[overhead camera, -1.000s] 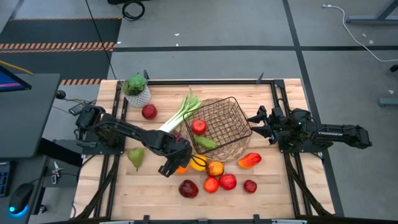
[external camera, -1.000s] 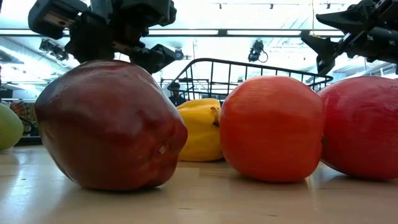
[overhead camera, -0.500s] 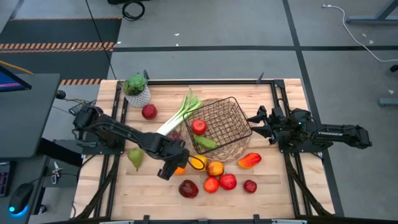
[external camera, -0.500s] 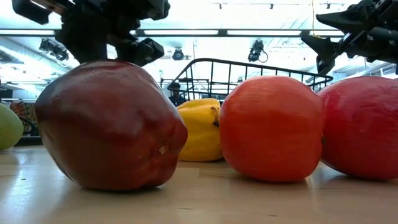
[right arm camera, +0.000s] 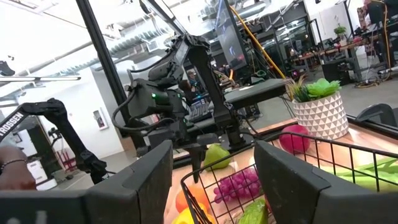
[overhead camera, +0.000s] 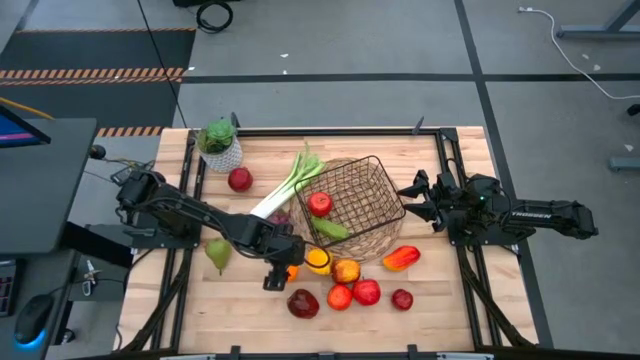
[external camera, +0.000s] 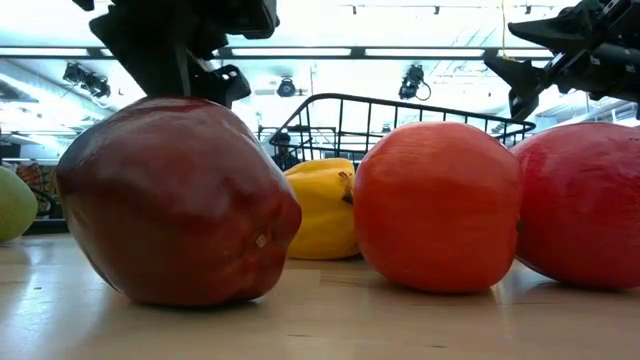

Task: Build produce basket
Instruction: Put the orange into the black wire basket

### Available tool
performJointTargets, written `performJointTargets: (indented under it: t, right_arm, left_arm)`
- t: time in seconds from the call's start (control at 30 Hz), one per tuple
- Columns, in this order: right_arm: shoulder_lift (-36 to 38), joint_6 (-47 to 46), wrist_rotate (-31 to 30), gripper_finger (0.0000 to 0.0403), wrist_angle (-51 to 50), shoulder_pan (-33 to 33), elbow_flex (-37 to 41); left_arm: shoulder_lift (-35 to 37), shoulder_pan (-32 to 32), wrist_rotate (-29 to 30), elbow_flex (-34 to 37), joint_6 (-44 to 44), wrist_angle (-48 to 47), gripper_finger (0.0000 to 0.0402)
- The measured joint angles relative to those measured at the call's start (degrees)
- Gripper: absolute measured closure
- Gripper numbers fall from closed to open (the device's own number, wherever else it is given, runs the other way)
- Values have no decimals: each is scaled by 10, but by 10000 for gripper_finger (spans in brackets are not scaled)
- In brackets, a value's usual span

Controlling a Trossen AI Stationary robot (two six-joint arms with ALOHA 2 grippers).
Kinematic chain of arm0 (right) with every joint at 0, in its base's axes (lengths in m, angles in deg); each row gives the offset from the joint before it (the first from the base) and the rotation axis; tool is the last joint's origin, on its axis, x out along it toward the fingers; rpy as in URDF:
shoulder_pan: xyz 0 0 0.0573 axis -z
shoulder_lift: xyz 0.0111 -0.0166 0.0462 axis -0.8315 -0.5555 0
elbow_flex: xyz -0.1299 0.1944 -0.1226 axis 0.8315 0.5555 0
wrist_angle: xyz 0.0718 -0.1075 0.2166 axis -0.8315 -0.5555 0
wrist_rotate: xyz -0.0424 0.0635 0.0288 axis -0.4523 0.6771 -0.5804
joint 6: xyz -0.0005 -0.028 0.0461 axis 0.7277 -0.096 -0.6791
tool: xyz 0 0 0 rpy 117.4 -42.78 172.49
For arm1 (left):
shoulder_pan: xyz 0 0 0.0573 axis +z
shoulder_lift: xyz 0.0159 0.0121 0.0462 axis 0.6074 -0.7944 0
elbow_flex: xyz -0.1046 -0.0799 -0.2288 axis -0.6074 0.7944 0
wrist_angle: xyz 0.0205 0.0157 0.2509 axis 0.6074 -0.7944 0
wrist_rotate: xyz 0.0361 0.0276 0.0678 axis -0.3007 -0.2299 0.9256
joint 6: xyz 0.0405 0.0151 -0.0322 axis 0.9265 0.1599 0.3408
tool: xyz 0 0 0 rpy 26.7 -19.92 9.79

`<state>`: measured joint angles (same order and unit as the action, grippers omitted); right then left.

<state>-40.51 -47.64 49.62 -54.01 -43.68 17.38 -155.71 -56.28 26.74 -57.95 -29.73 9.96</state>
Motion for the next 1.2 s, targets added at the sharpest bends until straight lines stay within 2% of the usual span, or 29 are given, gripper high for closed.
performJointTargets:
  t: [0.13,0.27,0.37,0.73,0.93,1.2]
  right_arm:
    - [0,0,0,172,0,0,0]
    - [0,0,0,172,0,0,0]
    - [0,0,0,172,0,0,0]
    - [0,0,0,172,0,0,0]
    - [0,0,0,172,0,0,0]
    - [0,0,0,172,0,0,0]
  left_arm:
    - [0,-6,20,15,3,7,47]
    - [0,-18,39,48,22,43,34]
    - [0,-26,58,70,36,62,33]
    - [0,-46,68,144,15,143,33]
    - [0,-54,66,153,5,151,34]
    - [0,-55,64,154,7,149,55]
